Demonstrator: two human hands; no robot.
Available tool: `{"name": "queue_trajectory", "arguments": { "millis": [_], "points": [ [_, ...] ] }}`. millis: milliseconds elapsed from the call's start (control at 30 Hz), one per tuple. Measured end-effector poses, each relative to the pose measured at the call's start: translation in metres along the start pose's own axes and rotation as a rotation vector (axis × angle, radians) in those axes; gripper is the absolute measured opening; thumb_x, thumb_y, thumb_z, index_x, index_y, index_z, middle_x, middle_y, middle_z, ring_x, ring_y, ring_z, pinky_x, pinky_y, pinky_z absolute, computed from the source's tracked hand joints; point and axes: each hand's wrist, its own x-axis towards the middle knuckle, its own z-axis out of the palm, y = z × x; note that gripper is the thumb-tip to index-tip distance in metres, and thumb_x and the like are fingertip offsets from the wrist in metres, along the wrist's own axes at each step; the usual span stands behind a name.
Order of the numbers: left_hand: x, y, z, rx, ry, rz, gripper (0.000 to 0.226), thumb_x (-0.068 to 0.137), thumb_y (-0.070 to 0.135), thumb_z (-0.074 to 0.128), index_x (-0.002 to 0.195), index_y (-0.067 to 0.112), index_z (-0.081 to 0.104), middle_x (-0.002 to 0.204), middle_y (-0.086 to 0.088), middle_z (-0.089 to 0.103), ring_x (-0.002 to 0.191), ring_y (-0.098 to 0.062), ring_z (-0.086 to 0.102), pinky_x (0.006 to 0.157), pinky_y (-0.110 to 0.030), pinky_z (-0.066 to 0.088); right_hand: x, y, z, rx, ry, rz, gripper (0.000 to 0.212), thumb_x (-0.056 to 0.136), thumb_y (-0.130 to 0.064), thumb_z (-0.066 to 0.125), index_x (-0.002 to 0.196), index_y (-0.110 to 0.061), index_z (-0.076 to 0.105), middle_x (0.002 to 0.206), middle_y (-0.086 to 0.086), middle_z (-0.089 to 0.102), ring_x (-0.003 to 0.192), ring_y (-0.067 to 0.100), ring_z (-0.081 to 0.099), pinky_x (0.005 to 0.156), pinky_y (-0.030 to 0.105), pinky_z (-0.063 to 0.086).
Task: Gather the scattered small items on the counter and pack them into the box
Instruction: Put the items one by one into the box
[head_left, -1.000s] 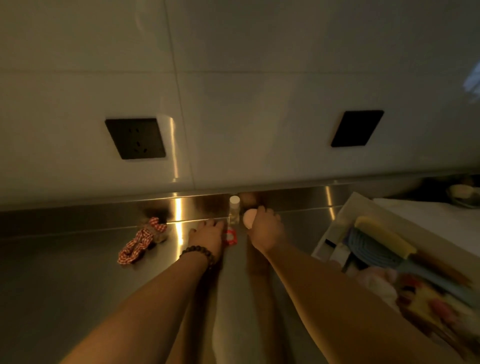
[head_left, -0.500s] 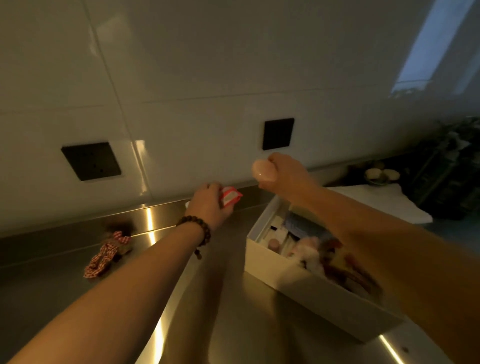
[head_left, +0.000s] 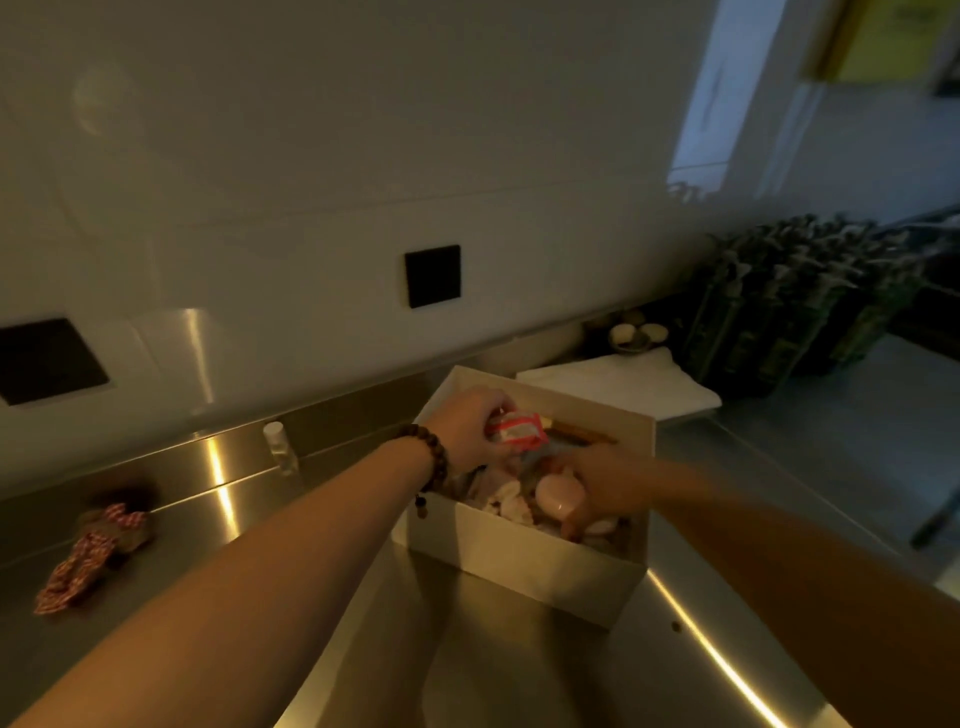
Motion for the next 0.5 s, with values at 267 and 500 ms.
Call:
{"name": "queue_trajectory", "arguments": {
  "millis": [267,500],
  "points": [
    [0.004,0.0,0.027,-0.048,-0.128,-0.047,0.04,0.074,0.033,0.075,0.109,0.025,0.057,0.108,0.005,0.058,0.092,-0.01,0.053,0.082,-0.028,0.048,-0.007,0.004,0.014,-0.003,-0.081,0.056,0.071,0.08,-0.036,0.072,0.14,-0.024,0.036,0.136,0.007,0.048,0.122,0.026,0.048,0.097,0.034,0.039],
    [0.01,0.012,0.047,-0.062,-0.118,-0.013,0.04,0.072,0.04,0.075,0.108,0.029,0.059,0.09,0.018,0.056,0.076,0.004,0.05,0.061,-0.008,0.034,-0.008,0.006,-0.009,0.472,0.284,-0.136,0.054,0.074,-0.033,0.078,0.122,-0.026,0.054,0.115,-0.009,0.058,0.103,0.005,0.056,0.096,0.033,0.047]
  ]
}}
